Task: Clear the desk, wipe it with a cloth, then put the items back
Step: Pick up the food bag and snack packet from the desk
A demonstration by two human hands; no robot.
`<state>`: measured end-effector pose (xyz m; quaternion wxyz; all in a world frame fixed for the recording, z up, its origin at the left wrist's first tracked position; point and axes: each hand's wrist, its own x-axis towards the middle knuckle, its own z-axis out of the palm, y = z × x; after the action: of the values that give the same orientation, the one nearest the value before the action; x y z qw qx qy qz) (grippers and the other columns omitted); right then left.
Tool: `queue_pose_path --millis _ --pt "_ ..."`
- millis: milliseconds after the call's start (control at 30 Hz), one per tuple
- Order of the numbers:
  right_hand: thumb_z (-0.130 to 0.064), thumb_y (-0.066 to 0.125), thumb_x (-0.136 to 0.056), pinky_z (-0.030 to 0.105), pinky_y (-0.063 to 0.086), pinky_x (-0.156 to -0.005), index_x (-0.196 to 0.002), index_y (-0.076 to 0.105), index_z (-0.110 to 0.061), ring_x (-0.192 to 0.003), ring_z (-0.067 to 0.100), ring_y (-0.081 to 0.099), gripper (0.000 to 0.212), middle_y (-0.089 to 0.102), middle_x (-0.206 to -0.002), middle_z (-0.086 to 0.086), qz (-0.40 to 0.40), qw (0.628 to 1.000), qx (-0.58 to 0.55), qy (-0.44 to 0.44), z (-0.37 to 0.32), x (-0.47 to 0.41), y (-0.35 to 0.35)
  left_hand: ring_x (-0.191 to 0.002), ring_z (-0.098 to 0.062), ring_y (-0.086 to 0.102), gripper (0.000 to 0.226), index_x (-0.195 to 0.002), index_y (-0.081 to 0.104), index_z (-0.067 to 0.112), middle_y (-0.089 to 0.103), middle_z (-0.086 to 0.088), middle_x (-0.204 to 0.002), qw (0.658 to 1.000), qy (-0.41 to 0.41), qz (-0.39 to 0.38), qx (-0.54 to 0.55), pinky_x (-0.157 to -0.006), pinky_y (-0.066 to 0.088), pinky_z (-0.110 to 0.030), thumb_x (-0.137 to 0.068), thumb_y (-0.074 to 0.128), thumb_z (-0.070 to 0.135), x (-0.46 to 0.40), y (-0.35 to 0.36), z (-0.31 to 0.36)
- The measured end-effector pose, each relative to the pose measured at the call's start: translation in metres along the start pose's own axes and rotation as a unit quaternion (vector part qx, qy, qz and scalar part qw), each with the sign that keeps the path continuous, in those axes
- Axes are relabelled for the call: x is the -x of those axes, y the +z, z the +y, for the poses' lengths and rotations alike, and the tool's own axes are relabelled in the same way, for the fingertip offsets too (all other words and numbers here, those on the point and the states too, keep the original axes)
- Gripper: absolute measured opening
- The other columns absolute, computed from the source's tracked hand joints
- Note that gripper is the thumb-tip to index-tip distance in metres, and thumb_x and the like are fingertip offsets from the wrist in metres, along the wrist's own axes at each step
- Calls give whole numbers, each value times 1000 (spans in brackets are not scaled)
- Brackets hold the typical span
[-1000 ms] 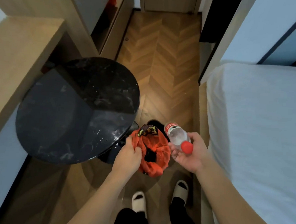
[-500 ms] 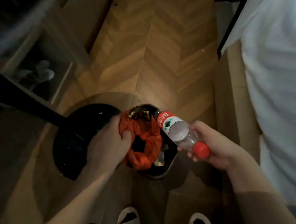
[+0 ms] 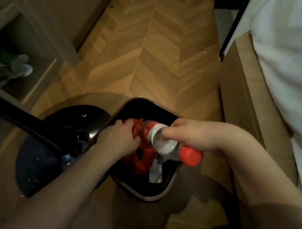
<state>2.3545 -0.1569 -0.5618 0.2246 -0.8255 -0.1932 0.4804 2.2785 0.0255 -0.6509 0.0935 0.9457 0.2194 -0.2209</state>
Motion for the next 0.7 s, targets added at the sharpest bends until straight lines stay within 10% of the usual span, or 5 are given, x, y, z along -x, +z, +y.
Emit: queue_pose_path --millis 100,333,467,567,700 --pt "-57 53 -86 32 52 -64 -122 53 -13 -81 29 67 57 65 -101 12 3 993 102 52 4 -9 11 -128 -34 51 62 -149 37 25 42 -13 -145 993 26 -111 0 -101 46 -40 -96 49 55 -18 11 2" --pt "-69 50 -89 38 50 -90 -144 38 -10 -114 32 58 81 57 -129 10 64 967 235 70 -3 -50 48 -125 -28 53 51 -151 37 26 49 -11 -145 996 40 -77 13 -100 49 -40 -102 43 35 -22 4 -15" --pt "-47 55 -96 43 53 -92 -129 53 -10 -102 29 60 50 57 -108 6 -9 956 287 54 1 -71 58 -126 -25 54 48 -151 39 31 52 -7 -145 995 36 -87 27 -98 49 -35 -103 42 38 -28 4 -31" --pt "-33 55 -95 39 55 -86 -117 58 -11 -95 24 61 31 61 -105 6 10 961 275 17 8 -86 55 -119 -22 57 48 -150 41 29 57 -5 -139 996 40 -65 49 -91 50 -32 -102 44 39 -34 10 -31" --pt "-41 58 -93 35 54 -84 -139 40 -15 -102 24 60 56 59 -122 8 74 984 163 -11 7 -60 38 -119 -27 58 42 -138 51 19 57 -8 -133 995 11 -19 93 -96 50 -39 -100 46 37 -7 2 -10"
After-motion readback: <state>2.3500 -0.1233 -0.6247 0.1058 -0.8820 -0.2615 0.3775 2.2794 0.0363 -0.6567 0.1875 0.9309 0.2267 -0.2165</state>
